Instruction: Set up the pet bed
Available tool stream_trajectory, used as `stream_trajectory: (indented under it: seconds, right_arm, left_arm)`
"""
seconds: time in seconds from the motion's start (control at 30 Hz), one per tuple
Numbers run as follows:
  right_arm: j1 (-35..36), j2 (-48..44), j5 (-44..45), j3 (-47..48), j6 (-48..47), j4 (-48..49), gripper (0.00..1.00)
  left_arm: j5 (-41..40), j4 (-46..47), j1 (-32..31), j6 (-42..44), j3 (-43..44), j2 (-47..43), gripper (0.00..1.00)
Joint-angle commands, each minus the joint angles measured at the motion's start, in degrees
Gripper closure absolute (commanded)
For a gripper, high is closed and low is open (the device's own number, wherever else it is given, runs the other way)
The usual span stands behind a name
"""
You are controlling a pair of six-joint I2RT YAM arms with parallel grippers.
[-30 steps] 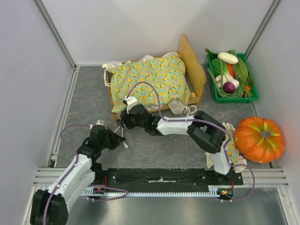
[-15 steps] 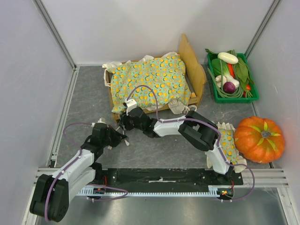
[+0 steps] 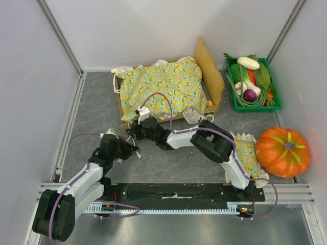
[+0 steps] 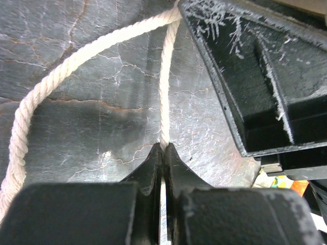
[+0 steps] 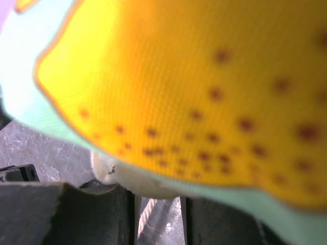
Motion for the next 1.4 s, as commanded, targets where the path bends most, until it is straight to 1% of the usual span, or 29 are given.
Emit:
stream_trajectory:
  seconds: [0.0,0.07,0.1,0.13,0.2,0.23,0.33,0.43,0.67,0.77,0.87,1.07,1.23,1.33,1.37]
  right_arm:
    - [-1.3,0.7,1.2,-0.3,0.8,6.1,0.64]
    - [-1.2,0.9,1.2,-0.5,0.7,6.3,0.71]
    - [-1.3,1.0,1.4,-0.6,0.5,6.5,0.76]
    - [-1.3,0.9,1.7,-0.9,0.5,6.8,0.84]
    - [-1.3,0.3,1.2,-1.6,-0.1,7.3,0.89]
    - [-1.2,-0.2,1.2,-2.0,-0.3,7.6,0.92]
    - [-1.3,-2.3,0.8,-4.1,-1.3,8.2,0.97]
    - [-1.3,-4.7,-0.8,-6.4,-2.5,8.3,0.99]
    - [-1.3,-9.4,-3.4,-11.8,-3.8,8.1,1.00]
    - [-1.4,-11.0,-4.8,-12.5,-4.2,8.1,1.00]
    - [-1.6,-11.4,-8.4,-11.9,-4.2,6.8,1.00]
    - [-1.7,-13.6,-8.7,-13.1,-5.8,4.1,1.00]
    - [-1.7,-15.1,-9.7,-13.5,-7.1,2.2,1.00]
    - [-1.6,-15.2,-10.4,-15.3,-6.7,4.5,1.00]
    - [-1.4,-14.8,-10.7,-15.7,-6.3,5.4,1.00]
  left_arm:
    - [0.0,1.3,-0.1,1.5,-0.3,-0.3,0.98]
    - [0.1,1.0,-0.1,1.5,-0.2,-0.3,0.98]
    - [0.0,0.8,-0.2,1.6,-0.2,-0.5,0.98]
    - [0.0,0.7,-0.1,1.7,-0.2,-0.6,0.98]
    - [-0.3,0.2,-0.1,1.7,-0.2,-1.0,0.98]
    - [-0.3,0.2,-0.1,1.7,-0.2,-1.2,0.98]
    - [-0.7,0.2,-0.1,1.8,-0.1,-1.7,0.98]
    - [-0.8,-2.0,-0.1,2.0,0.4,-2.1,0.98]
    - [-2.9,-7.3,-0.2,4.7,5.2,-4.2,0.98]
    - [-4.7,-10.1,-0.1,5.8,7.0,-5.1,0.98]
    - [-6.5,-12.3,-0.1,6.9,8.4,-5.7,0.98]
    - [-10.5,-17.0,0.2,9.3,12.0,-6.5,0.98]
    - [-11.5,-17.1,0.7,9.9,13.8,-5.8,0.98]
    - [-11.5,-13.9,1.8,6.3,14.0,-3.7,0.98]
    - [-11.0,-12.5,2.1,3.9,14.1,-2.6,0.98]
